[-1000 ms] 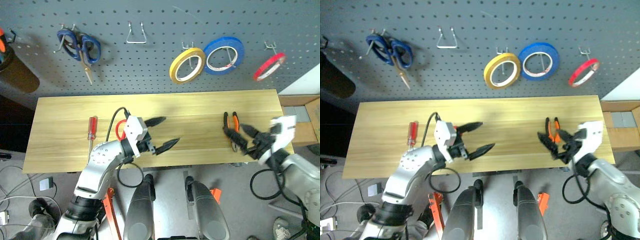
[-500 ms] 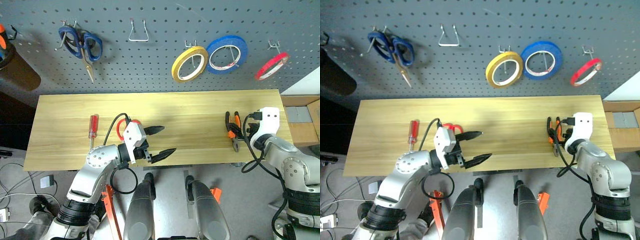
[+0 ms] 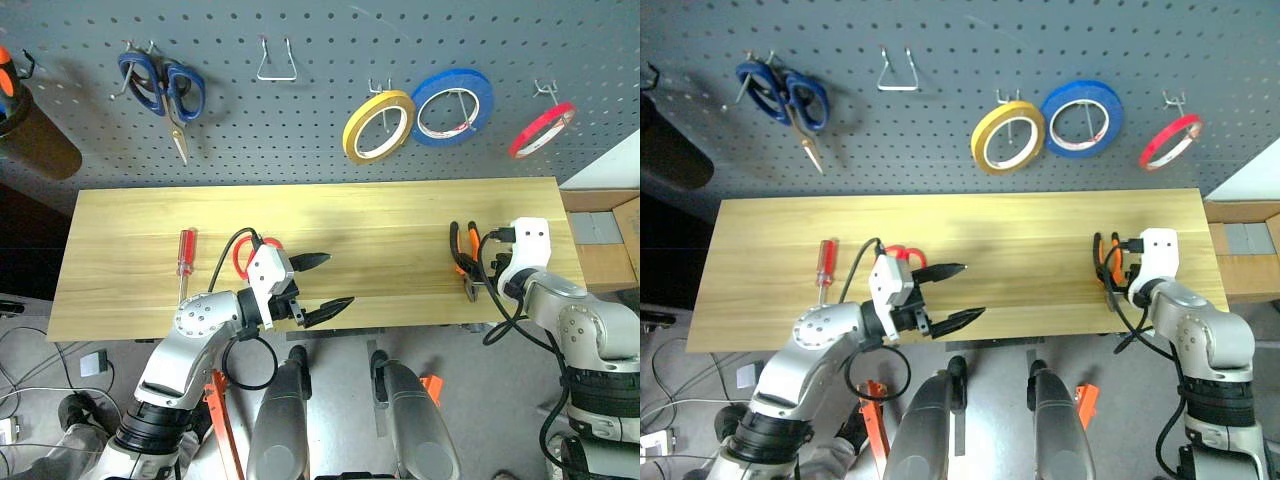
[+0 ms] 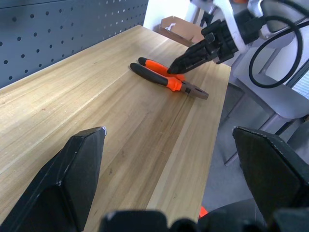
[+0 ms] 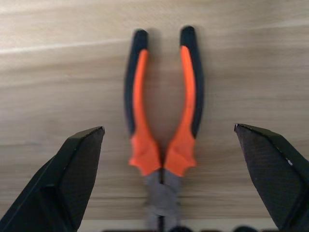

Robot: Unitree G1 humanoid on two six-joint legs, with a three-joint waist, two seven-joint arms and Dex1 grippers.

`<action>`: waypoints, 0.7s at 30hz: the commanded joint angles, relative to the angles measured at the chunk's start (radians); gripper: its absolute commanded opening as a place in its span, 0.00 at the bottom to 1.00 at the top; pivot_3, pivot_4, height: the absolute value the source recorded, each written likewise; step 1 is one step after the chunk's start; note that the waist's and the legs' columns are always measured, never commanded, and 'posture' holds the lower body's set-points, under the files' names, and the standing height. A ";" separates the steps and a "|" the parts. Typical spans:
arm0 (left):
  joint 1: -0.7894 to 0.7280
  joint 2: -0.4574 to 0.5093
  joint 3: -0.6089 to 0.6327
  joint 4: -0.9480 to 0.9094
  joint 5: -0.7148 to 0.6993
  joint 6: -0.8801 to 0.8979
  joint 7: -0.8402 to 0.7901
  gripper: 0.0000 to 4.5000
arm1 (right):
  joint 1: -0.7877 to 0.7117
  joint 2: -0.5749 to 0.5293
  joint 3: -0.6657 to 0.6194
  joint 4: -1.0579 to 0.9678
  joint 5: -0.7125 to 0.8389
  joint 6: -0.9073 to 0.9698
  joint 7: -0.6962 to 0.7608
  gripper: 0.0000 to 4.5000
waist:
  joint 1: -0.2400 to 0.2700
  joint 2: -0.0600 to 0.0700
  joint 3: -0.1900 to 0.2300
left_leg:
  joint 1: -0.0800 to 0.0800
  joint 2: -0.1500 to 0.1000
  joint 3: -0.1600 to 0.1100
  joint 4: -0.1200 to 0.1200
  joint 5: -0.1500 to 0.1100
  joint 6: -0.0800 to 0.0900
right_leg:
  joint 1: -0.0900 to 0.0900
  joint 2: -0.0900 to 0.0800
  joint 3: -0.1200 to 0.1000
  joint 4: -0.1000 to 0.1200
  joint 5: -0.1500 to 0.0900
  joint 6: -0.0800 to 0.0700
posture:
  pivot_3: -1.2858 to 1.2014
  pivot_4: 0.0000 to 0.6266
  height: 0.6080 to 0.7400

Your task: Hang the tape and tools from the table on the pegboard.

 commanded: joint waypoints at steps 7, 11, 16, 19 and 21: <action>0.021 -0.003 0.003 -0.058 -0.008 0.009 0.012 1.00 | -0.047 0.010 0.027 0.071 -0.072 -0.035 0.072 1.00 | 0.001 0.000 0.000 | 0.000 0.000 0.000 0.000 0.000 0.000 | 0.000 0.000 0.000 0.000 0.000 0.000 | 0.54 0.76 1.00; 0.021 -0.002 0.004 -0.059 -0.009 0.012 0.018 1.00 | -0.044 0.026 0.037 0.079 -0.090 -0.024 0.084 1.00 | 0.001 0.000 0.000 | 0.000 0.000 0.000 0.000 0.000 0.000 | 0.000 0.000 0.000 0.000 0.000 0.000 | 0.54 0.76 1.00; 0.019 -0.003 0.004 -0.056 -0.010 0.013 0.018 1.00 | -0.049 0.036 0.045 0.120 -0.121 -0.023 0.090 1.00 | 0.001 0.000 0.000 | 0.000 0.000 0.000 0.000 0.000 0.000 | 0.000 0.000 0.000 0.001 0.000 0.000 | 0.54 0.76 1.00; 0.018 -0.001 0.006 -0.058 -0.010 0.016 0.019 1.00 | -0.057 0.045 0.043 0.138 -0.134 -0.019 0.092 1.00 | 0.001 0.000 0.000 | 0.000 0.000 0.000 0.000 0.000 0.000 | 0.000 0.000 0.000 0.001 0.000 0.000 | 0.54 0.77 1.00; 0.017 0.000 0.009 -0.057 -0.011 0.017 0.020 1.00 | -0.060 0.053 0.040 0.139 -0.142 -0.022 0.089 0.92 | 0.001 0.000 0.000 | 0.000 0.000 0.000 0.000 0.000 0.000 | 0.000 0.000 0.000 0.001 0.000 0.000 | 0.54 0.77 1.00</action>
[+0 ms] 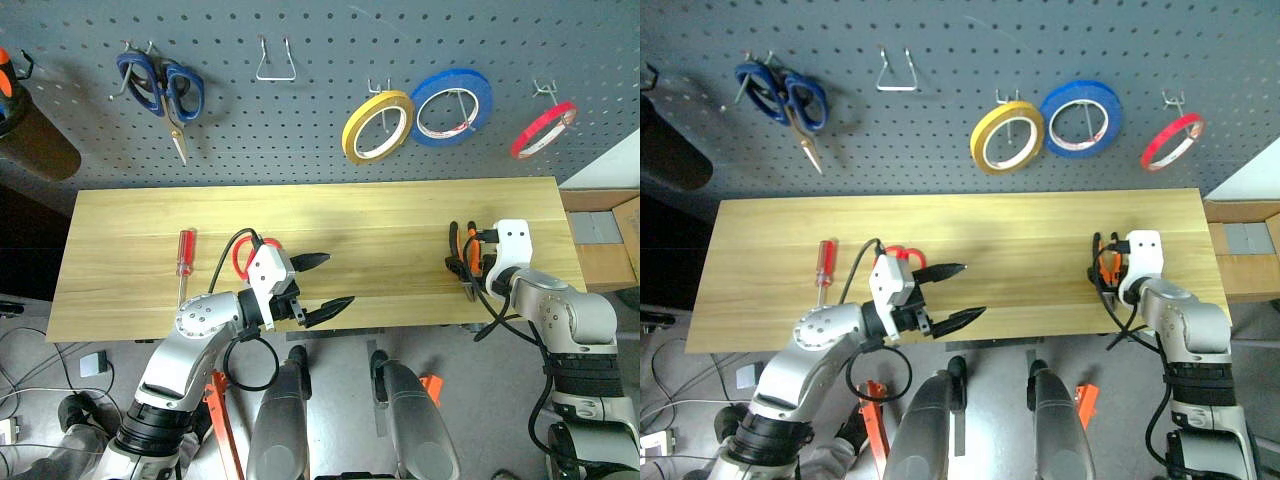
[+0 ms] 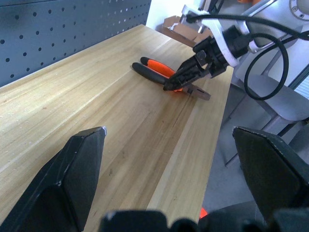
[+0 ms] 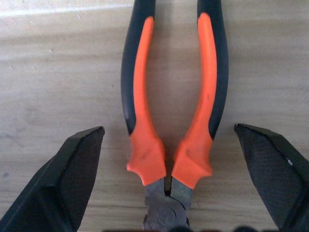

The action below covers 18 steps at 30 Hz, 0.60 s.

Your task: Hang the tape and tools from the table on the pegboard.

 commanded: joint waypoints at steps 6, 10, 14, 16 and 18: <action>-0.017 0.007 0.042 -0.012 -0.018 0.003 0.008 1.00 | 0.009 0.015 -0.003 -0.038 -0.030 0.007 0.013 0.50 | 0.000 0.000 0.000 | 0.000 0.000 0.000 0.000 0.000 0.000 | 0.000 0.000 0.000 0.000 0.000 0.000 | 0.54 0.77 1.00; -0.049 0.017 0.109 -0.004 -0.065 0.040 0.014 1.00 | 0.026 -0.004 -0.005 -0.104 -0.001 0.009 0.069 0.45 | 0.000 0.000 0.000 | 0.000 0.000 0.000 0.000 0.000 0.000 | 0.000 0.000 0.000 0.000 0.000 0.000 | 0.54 0.77 1.00; -0.080 0.057 0.196 -0.030 -0.164 0.122 0.003 1.00 | 0.059 -0.036 -0.020 -0.207 0.055 0.028 0.162 0.45 | 0.000 0.000 0.000 | 0.000 0.000 0.000 0.000 0.000 0.000 | 0.000 0.000 0.000 0.001 0.000 0.000 | 0.55 0.76 1.00; -0.111 0.113 0.269 -0.064 -0.272 0.218 -0.015 1.00 | 0.096 -0.072 -0.033 -0.321 0.140 0.031 0.269 0.45 | 0.002 0.000 0.000 | 0.000 0.000 0.000 0.000 0.000 0.000 | 0.000 0.000 0.000 0.001 0.000 0.000 | 0.55 0.76 1.00; -0.124 0.154 0.302 -0.093 -0.344 0.278 -0.035 1.00 | 0.119 -0.090 -0.046 -0.398 0.200 0.009 0.342 0.45 | 0.002 0.000 0.000 | 0.000 0.001 -0.002 0.000 0.000 0.000 | 0.000 0.001 -0.001 0.000 0.000 0.000 | 0.55 0.76 1.00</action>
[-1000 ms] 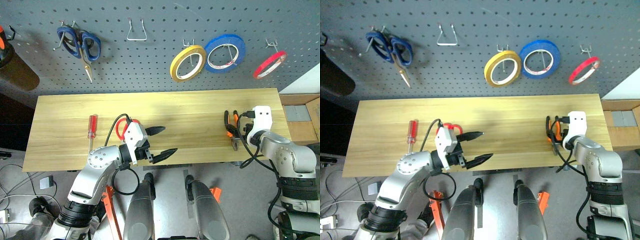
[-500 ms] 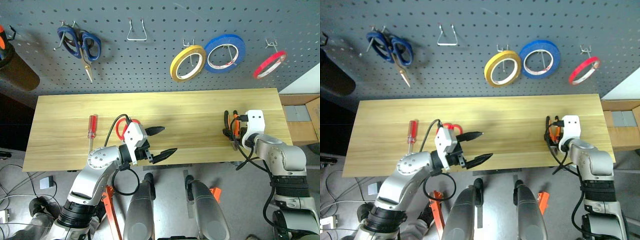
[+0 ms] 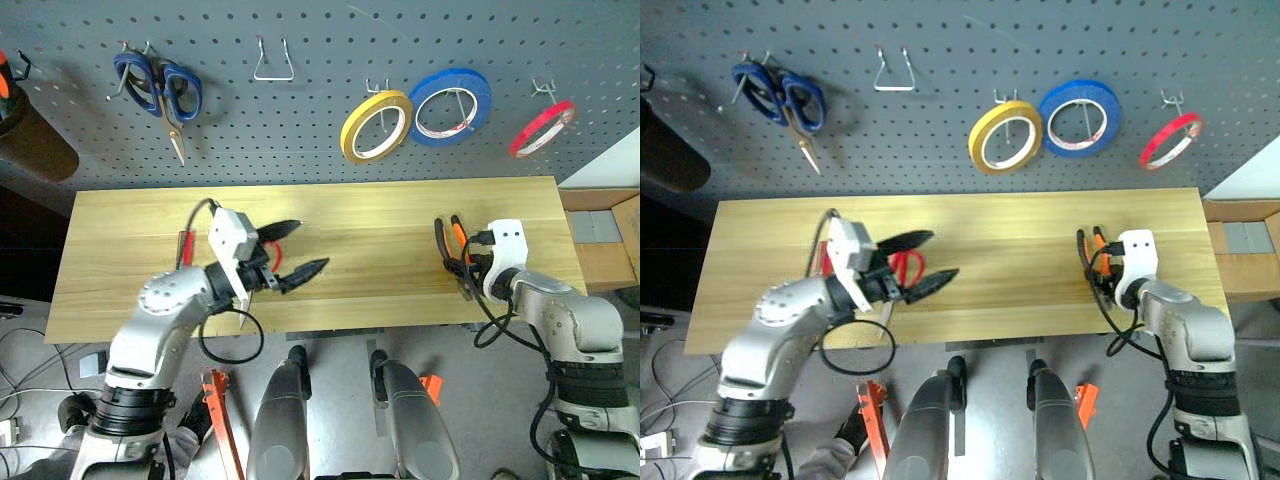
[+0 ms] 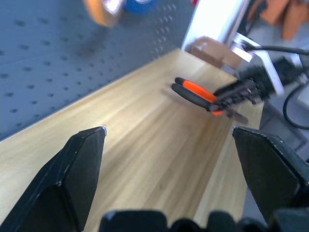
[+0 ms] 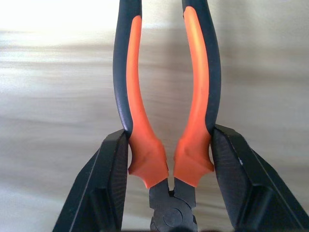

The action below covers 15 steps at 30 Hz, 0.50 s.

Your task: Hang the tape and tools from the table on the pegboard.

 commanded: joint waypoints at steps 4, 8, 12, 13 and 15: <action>-0.033 0.060 0.084 -0.159 -0.242 0.167 -0.027 1.00 | 0.024 -0.006 -0.111 -0.243 0.278 0.019 0.178 0.45 | 0.002 0.000 0.000 | 0.000 -0.001 0.000 0.000 0.000 0.000 | 0.001 0.000 0.000 0.000 0.000 0.000 | 0.55 0.75 1.00; -0.099 0.045 0.111 -0.150 -0.265 0.175 0.034 1.00 | 0.013 -0.003 -0.164 -0.340 0.529 0.067 0.212 0.45 | 0.008 0.000 0.000 | 0.000 0.000 -0.001 0.001 0.000 0.000 | 0.001 0.000 -0.001 0.001 0.000 0.000 | 0.54 0.74 1.00; -0.112 0.084 0.149 -0.090 -0.241 0.159 0.020 1.00 | -0.032 -0.001 -0.168 -0.368 0.709 0.073 0.157 0.45 | 0.007 0.000 0.000 | 0.000 0.000 -0.002 0.002 0.000 0.000 | 0.001 0.001 0.000 0.001 0.000 0.000 | 0.55 0.73 1.00; -0.112 0.095 0.159 -0.073 -0.231 0.152 0.015 1.00 | -0.048 0.000 -0.161 -0.371 0.745 0.067 0.138 0.45 | 0.006 0.000 0.000 | 0.000 0.000 -0.001 0.002 0.000 0.000 | 0.001 0.001 0.000 0.001 0.000 0.000 | 0.55 0.72 1.00; -0.117 0.107 0.184 -0.043 -0.224 0.138 0.019 1.00 | -0.090 0.002 -0.142 -0.373 0.791 0.048 0.096 0.45 | 0.005 0.000 0.000 | 0.000 0.000 -0.002 0.002 0.000 0.000 | 0.001 0.001 0.000 0.001 0.000 0.000 | 0.55 0.71 1.00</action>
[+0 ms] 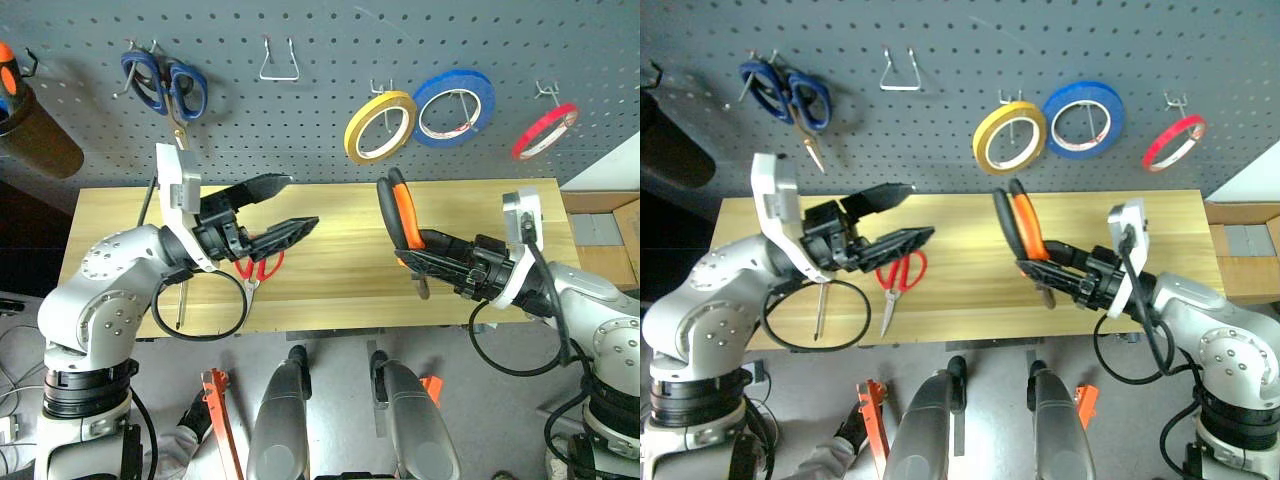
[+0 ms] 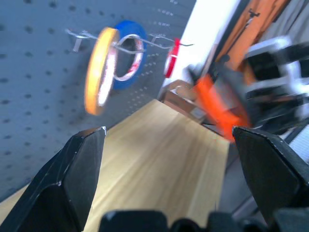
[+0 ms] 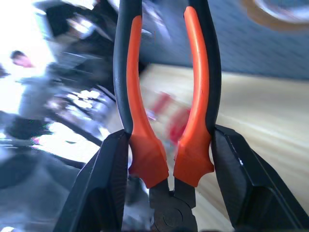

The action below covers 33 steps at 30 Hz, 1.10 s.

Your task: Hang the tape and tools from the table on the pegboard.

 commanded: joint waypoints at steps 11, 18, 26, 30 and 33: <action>-0.041 -0.004 0.153 0.119 0.044 -0.117 0.089 1.00 | -0.412 0.096 0.168 0.094 0.035 -0.153 -0.147 0.45 | 0.006 -0.005 -0.003 | -0.001 0.000 -0.001 0.000 0.000 0.000 | -0.001 0.000 -0.002 0.000 0.004 -0.006 | 0.56 0.65 1.00; -0.022 -0.050 0.133 0.090 0.051 -0.137 0.110 1.00 | -0.598 0.225 0.322 0.304 -0.271 -0.344 -0.098 0.45 | 0.015 -0.009 -0.006 | -0.002 0.000 -0.002 0.001 0.000 -0.001 | -0.001 0.000 -0.004 0.001 0.005 -0.008 | 0.56 0.62 1.00; -0.015 -0.096 0.067 0.116 0.138 -0.232 0.092 1.00 | -0.682 0.330 0.379 0.546 -0.533 -0.546 -0.065 0.45 | 0.018 -0.020 -0.019 | -0.003 0.000 -0.004 0.001 0.001 -0.001 | -0.001 -0.002 -0.008 0.001 0.006 -0.010 | 0.56 0.52 1.00; 0.004 -0.126 0.026 0.139 0.213 -0.302 0.096 1.00 | -0.732 0.376 0.397 0.637 -0.639 -0.620 -0.063 0.45 | 0.018 -0.022 -0.037 | -0.004 0.000 -0.004 0.001 0.001 -0.002 | -0.001 -0.002 -0.010 0.001 0.007 -0.012 | 0.56 0.49 1.00; 0.039 -0.143 0.016 0.169 0.272 -0.370 0.104 1.00 | -0.754 0.395 0.397 0.698 -0.703 -0.674 -0.055 0.45 | 0.018 -0.021 -0.049 | -0.004 -0.001 -0.004 0.001 0.001 -0.002 | -0.001 -0.002 -0.013 0.000 0.008 -0.013 | 0.56 0.49 1.00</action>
